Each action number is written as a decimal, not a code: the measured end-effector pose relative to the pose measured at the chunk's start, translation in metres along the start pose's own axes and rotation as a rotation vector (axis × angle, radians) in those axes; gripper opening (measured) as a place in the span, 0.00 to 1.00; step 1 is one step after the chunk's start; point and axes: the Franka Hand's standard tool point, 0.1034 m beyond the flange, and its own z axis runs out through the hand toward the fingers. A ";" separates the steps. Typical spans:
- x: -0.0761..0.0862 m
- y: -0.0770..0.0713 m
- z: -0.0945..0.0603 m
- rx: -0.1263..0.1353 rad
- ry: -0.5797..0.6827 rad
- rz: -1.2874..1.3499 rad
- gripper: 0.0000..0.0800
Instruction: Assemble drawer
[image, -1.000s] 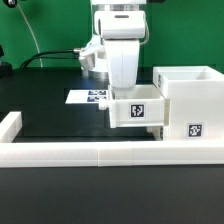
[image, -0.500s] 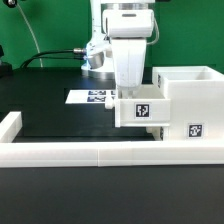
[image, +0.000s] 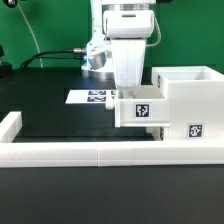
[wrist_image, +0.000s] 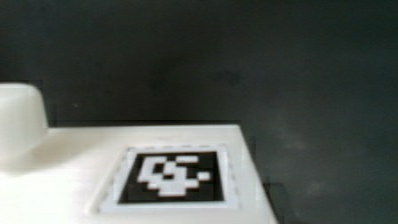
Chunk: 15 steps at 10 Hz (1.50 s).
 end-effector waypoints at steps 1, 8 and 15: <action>-0.001 -0.001 0.000 0.001 -0.003 -0.024 0.06; -0.010 -0.002 0.001 0.006 -0.011 -0.039 0.06; -0.007 -0.001 0.002 0.012 -0.013 -0.055 0.06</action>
Offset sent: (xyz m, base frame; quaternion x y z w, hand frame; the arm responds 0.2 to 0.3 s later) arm -0.0097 -0.0039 -0.0023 0.0220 -0.0242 -0.0738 0.9967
